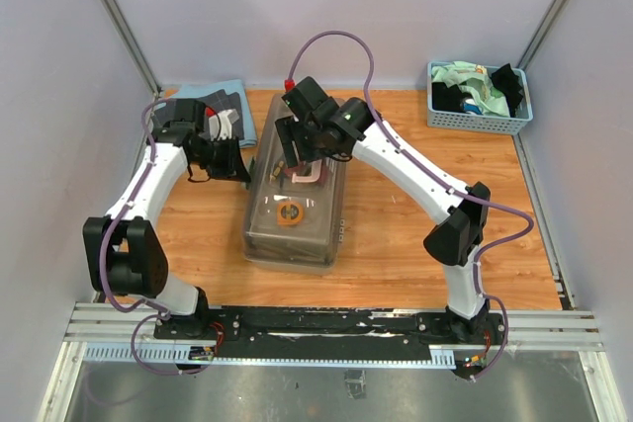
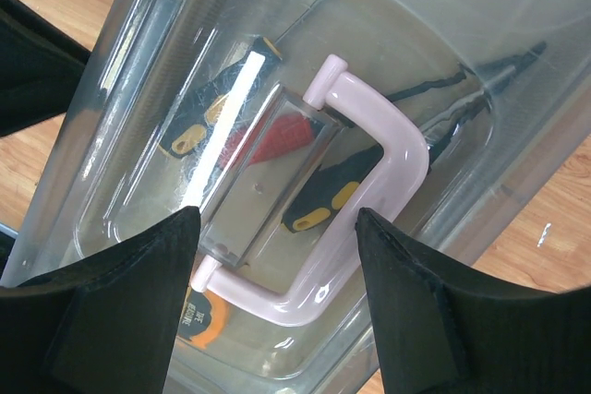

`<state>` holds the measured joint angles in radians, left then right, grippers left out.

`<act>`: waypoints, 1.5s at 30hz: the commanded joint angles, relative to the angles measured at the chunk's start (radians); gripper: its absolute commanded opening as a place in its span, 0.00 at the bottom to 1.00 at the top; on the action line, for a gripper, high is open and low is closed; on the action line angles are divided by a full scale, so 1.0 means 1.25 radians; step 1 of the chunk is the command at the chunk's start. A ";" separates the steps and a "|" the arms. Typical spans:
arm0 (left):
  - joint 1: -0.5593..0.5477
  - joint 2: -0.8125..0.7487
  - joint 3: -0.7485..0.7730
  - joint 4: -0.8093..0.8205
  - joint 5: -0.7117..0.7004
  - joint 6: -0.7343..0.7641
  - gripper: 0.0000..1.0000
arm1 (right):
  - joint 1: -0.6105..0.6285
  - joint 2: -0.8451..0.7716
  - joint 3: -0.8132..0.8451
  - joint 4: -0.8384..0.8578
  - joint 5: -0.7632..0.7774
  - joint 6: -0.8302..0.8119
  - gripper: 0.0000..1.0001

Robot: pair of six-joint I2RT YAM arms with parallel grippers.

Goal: Pack the tool kit

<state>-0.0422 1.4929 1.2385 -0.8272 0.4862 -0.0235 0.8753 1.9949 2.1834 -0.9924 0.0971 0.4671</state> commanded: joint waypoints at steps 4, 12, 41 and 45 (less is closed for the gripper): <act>-0.056 -0.062 0.015 -0.007 0.213 -0.005 0.33 | -0.002 0.013 -0.009 -0.011 -0.020 0.009 0.70; -0.067 -0.071 -0.059 0.041 0.264 -0.003 0.46 | 0.000 0.040 0.043 -0.045 -0.021 0.010 0.69; 0.064 -0.059 -0.121 0.220 0.262 -0.160 0.36 | 0.001 0.045 0.049 -0.083 -0.002 0.017 0.70; 0.067 -0.048 -0.145 0.240 0.251 -0.168 0.11 | 0.000 0.046 0.048 -0.082 -0.005 0.017 0.70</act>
<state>0.0372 1.4162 1.0805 -0.5735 0.7807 -0.2089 0.8680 2.0201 2.2448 -1.1103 0.1707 0.4641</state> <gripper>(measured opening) 0.197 0.701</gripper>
